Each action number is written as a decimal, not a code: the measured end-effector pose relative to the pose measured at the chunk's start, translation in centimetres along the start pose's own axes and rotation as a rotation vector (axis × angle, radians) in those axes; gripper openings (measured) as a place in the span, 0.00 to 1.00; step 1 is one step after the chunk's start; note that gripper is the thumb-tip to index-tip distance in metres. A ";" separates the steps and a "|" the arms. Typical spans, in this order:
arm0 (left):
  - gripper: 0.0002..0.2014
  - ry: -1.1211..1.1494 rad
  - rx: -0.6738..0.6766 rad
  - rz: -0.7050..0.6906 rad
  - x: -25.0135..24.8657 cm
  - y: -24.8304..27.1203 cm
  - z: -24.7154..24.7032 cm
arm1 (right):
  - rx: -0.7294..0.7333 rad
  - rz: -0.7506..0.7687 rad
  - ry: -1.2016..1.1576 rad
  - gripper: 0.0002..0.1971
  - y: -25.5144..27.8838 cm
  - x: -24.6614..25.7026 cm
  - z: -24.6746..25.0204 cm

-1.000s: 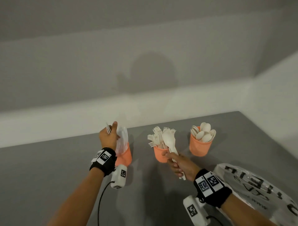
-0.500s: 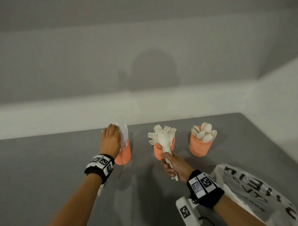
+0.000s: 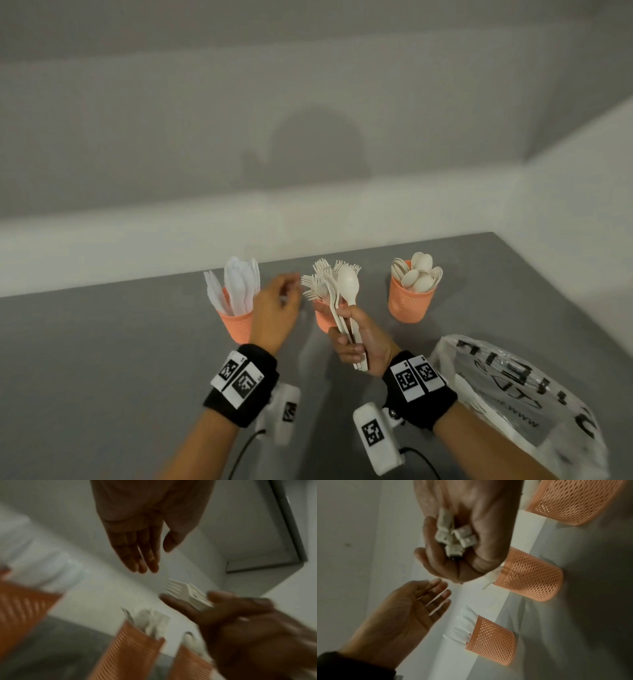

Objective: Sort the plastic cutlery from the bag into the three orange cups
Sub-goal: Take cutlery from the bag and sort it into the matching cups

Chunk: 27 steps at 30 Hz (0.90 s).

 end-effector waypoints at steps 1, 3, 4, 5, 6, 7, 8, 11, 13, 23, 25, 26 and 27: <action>0.07 0.084 0.115 0.056 -0.1 0.7 -1.3 | 0.009 0.002 -0.011 0.17 0.1 0.0 -0.1; 0.10 0.283 0.353 0.194 -0.3 2.0 -3.4 | 0.034 0.001 -0.038 0.13 0.5 0.0 -0.4; 0.13 0.391 0.457 0.255 -0.4 2.4 -4.2 | 0.042 -0.003 -0.056 0.13 0.7 0.0 -0.3; 0.16 0.496 0.544 0.302 -0.6 2.7 -4.7 | 0.047 -0.011 -0.080 0.15 0.8 0.1 -0.1; 0.17 0.584 0.614 0.335 -0.9 2.8 -4.9 | 0.057 -0.025 -0.104 0.16 1.0 0.1 0.1; 0.18 0.645 0.663 0.354 -1.1 2.8 -5.0 | 0.075 -0.038 -0.114 0.17 1.1 0.1 0.3; 0.18 0.677 0.688 0.367 -1.3 2.8 -5.0 | 0.100 -0.048 -0.111 0.16 1.3 0.2 0.4; 0.13 0.654 0.667 0.386 -1.6 2.7 -5.3 | 0.134 -0.057 -0.056 0.14 1.7 0.5 0.0; 0.11 0.637 0.589 0.392 -1.6 2.6 -5.5 | 0.072 -0.033 0.041 0.13 1.9 0.7 -0.2; 0.08 0.693 0.084 0.354 -0.3 0.8 -3.4 | -0.337 0.430 0.764 0.11 1.7 1.1 2.6; 0.05 0.602 0.220 0.285 -0.8 1.3 -3.5 | -0.292 0.457 0.793 0.11 1.8 1.2 2.1; 0.04 0.564 0.289 0.253 -1.0 1.6 -3.6 | -0.257 0.437 0.776 0.11 2.0 1.2 1.7; 0.04 0.530 0.344 0.219 -1.3 1.9 -3.7 | -0.221 0.412 0.759 0.10 2.2 1.2 1.1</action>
Point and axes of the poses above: each hand's wrist, its own y-axis away from the middle knuckle, its own z-axis out of the back of the hand, x = y × z, the point moved 4 cm from there along -y, towards the middle knuckle, and after that the axes turned 11 degrees about -y, right-handed, at the moved point
